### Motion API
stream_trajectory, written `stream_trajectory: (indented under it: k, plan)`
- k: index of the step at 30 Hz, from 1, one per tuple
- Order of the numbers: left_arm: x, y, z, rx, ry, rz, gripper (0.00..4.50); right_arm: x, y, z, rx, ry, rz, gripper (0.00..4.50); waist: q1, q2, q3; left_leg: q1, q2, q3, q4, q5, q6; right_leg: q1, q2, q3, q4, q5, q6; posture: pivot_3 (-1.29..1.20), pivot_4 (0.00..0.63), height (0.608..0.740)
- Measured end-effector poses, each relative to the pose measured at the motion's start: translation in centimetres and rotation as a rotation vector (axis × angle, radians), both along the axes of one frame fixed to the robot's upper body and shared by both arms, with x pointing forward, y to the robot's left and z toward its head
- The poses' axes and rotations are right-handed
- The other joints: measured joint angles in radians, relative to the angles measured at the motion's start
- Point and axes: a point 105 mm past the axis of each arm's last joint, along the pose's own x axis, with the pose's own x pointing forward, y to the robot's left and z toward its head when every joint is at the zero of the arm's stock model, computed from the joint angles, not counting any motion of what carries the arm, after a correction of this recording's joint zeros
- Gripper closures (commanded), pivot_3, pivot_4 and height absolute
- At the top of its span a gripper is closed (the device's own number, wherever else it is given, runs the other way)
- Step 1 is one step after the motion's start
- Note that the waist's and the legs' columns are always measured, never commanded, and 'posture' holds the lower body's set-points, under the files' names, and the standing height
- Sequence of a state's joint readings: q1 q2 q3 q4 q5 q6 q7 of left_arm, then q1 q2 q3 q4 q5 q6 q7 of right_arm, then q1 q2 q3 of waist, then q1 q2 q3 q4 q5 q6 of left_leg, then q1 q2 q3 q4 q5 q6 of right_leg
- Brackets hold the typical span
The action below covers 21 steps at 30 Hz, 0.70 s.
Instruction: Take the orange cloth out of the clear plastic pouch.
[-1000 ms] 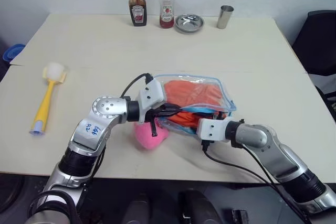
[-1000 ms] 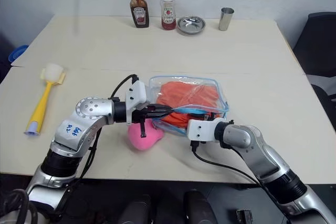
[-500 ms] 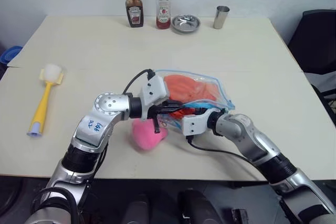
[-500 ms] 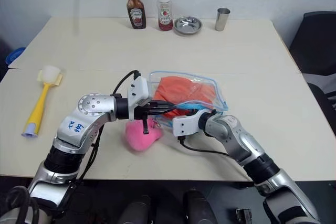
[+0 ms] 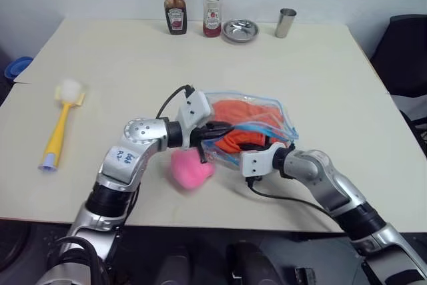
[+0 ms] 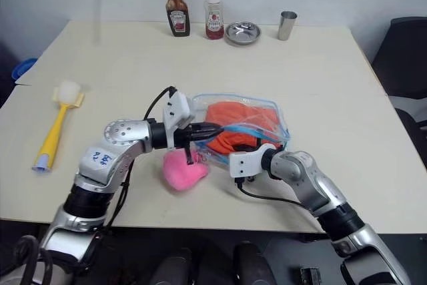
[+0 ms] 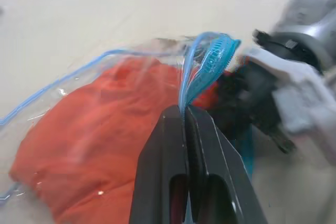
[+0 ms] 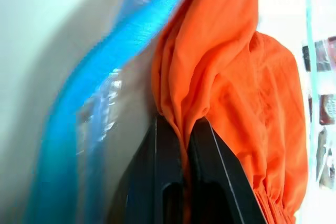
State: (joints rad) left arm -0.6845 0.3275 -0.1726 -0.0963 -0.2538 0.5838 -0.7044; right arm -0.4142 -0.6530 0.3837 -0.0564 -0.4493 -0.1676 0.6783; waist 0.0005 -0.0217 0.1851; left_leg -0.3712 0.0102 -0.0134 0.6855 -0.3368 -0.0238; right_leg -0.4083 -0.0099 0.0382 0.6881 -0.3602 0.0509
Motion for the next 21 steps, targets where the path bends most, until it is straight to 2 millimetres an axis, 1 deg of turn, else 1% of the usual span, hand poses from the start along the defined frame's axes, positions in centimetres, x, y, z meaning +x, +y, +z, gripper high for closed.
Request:
stream_trajectory:
  k: [3, 6, 9, 11, 12, 14, 16, 18, 21]
  plan:
    - [1.0, -0.9, 0.5, -0.021, -0.009, 0.046, 4.5, -1.1, 0.1, -0.1, -0.03, 0.002, 0.051, 4.48, -0.002, 0.0, 0.0, 0.0, 0.0, 0.001, 0.0, 0.0, 0.0, 0.0, 0.0, 0.001, 0.0, 0.0, 0.0, 0.0, 0.15, 0.74]
    - [1.5, -1.4, 0.2, -0.019, -0.005, 0.052, 4.5, -1.7, -0.2, 0.0, -0.076, 0.0, 0.092, 4.48, -0.005, 0.0, 0.0, 0.0, 0.0, 0.001, -0.001, 0.0, 0.0, -0.001, 0.001, 0.001, 0.0, 0.0, 0.0, 0.0, 0.15, 0.74]
    - [1.5, -1.9, -0.9, 0.086, -0.079, 0.027, 4.5, -2.7, -1.0, 0.1, -0.118, 0.0, 0.137, 4.48, -0.003, 0.0, 0.0, 0.0, 0.0, 0.001, -0.001, 0.0, 0.0, -0.001, 0.001, 0.001, 0.0, 0.0, 0.0, 0.0, 0.15, 0.74]
    - [1.7, -1.4, -2.0, 0.198, -0.155, 0.021, 4.5, -4.2, -2.2, 0.2, -0.147, 0.018, 0.185, 4.48, -0.002, 0.0, 0.0, 0.0, 0.0, 0.001, -0.001, 0.0, 0.0, 0.0, 0.001, 0.001, -0.002, 0.0, 0.0, 0.0, 0.15, 0.74]
    - [2.0, -1.1, -2.7, 0.249, -0.186, 0.025, 4.5, -5.3, -2.9, 0.3, -0.155, 0.035, 0.218, 4.48, 0.0, 0.0, 0.0, 0.0, 0.0, 0.001, -0.001, 0.0, 0.0, 0.0, 0.001, 0.001, -0.002, 0.0, 0.0, 0.0, 0.15, 0.74]
    - [2.4, -0.3, -3.7, 0.314, -0.215, 0.035, 4.5, -7.0, -3.9, 0.5, -0.174, 0.06, 0.276, 4.48, -0.001, -0.001, 0.0, 0.0, 0.0, 0.001, -0.001, 0.0, 0.0, 0.0, 0.001, 0.001, -0.002, 0.0, 0.0, 0.0, 0.15, 0.74]
    - [2.9, 0.6, -4.6, 0.382, -0.257, 0.047, 4.5, -9.0, -6.1, 0.5, -0.238, 0.073, 0.331, 4.48, 0.0, -0.001, 0.0, 0.001, 0.0, 0.002, -0.001, 0.0, 0.0, 0.0, 0.001, 0.001, -0.002, 0.0, 0.0, 0.0, 0.15, 0.74]
    - [3.6, 1.7, -5.2, 0.418, -0.268, 0.081, 4.5, -9.9, -7.8, 0.3, -0.286, 0.087, 0.34, 4.48, -0.001, -0.001, 0.0, 0.001, 0.0, 0.002, -0.001, 0.0, 0.001, 0.001, 0.001, 0.001, -0.002, 0.0, 0.0, 0.0, 0.15, 0.74]
    - [4.3, 2.5, -5.6, 0.44, -0.288, 0.118, 4.5, -11.1, -10.3, -0.8, -0.32, 0.147, 0.316, 4.48, -0.003, -0.001, 0.0, 0.003, 0.001, 0.004, -0.001, 0.0, 0.001, 0.001, 0.002, 0.003, -0.001, 0.0, 0.0, 0.0, 0.15, 0.74]
